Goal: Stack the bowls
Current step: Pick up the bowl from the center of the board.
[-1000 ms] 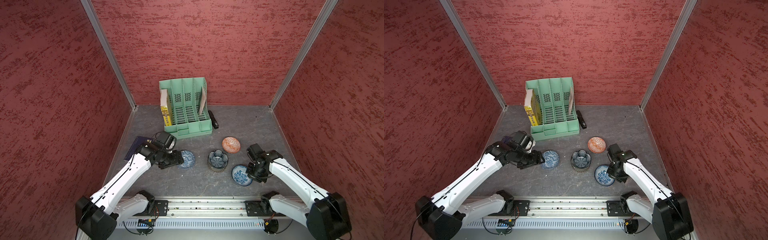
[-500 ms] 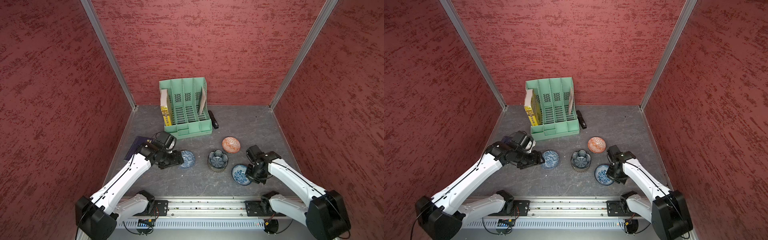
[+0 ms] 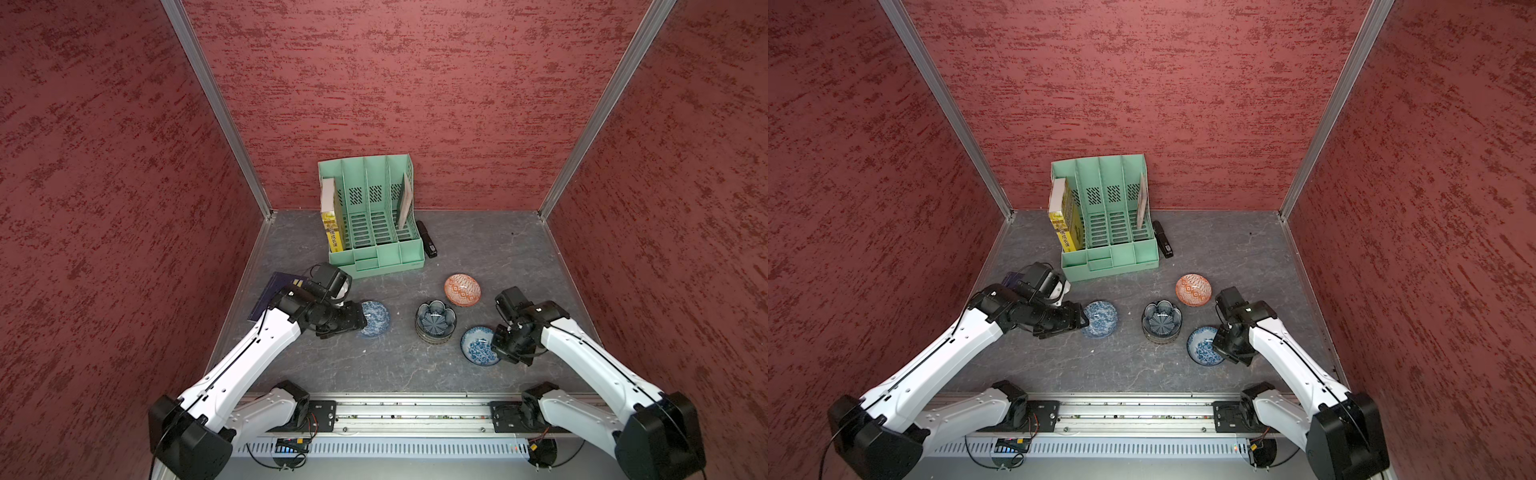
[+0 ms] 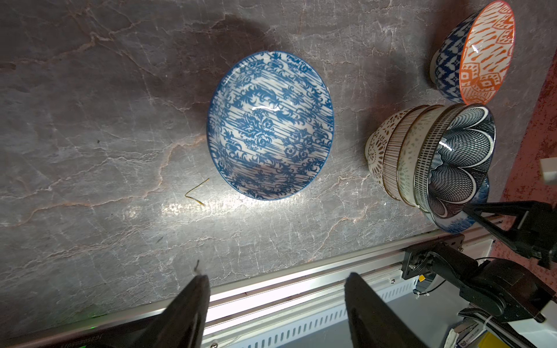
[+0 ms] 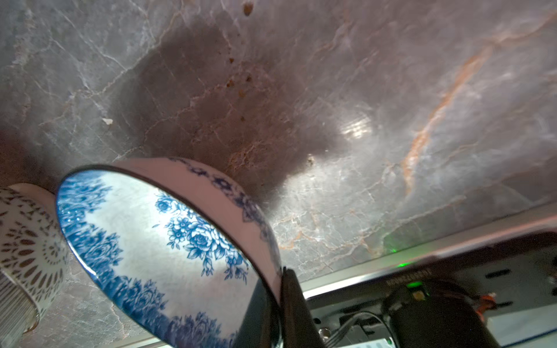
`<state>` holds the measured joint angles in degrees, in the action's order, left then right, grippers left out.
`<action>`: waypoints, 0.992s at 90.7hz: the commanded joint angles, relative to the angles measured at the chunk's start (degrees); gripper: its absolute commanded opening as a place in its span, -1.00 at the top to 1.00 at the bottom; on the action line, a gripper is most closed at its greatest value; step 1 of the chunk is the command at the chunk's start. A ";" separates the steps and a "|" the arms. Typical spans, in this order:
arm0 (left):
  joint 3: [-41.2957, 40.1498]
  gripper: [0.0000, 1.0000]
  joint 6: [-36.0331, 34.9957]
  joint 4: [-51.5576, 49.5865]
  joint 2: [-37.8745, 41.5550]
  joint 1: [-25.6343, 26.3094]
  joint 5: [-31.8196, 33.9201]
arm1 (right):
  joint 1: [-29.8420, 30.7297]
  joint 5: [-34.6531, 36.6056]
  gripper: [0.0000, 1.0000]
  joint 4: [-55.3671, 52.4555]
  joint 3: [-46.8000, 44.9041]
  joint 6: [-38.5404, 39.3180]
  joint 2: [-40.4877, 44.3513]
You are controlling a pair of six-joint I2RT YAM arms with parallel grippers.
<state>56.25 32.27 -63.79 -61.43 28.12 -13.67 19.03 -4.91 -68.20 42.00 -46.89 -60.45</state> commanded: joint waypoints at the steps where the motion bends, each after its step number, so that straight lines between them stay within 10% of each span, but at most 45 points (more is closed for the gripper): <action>1: 1.16 -0.48 -0.41 -1.26 1.12 -0.48 -0.76 | -0.13 1.20 1.00 -6.99 7.51 1.98 2.38; 34: 13.16 -0.47 -2.48 -6.09 -1.30 -1.88 -5.83 | 1.36 -2.27 1.00 -19.16 34.26 9.86 -6.48; 90: 28.85 -0.06 -3.83 -10.22 -13.37 0.04 -12.45 | 24.80 -9.04 1.00 -13.35 65.38 12.90 -41.19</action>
<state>84.88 29.56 -72.90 -73.56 26.65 -25.30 41.63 -10.87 -83.22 102.50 -35.18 -99.72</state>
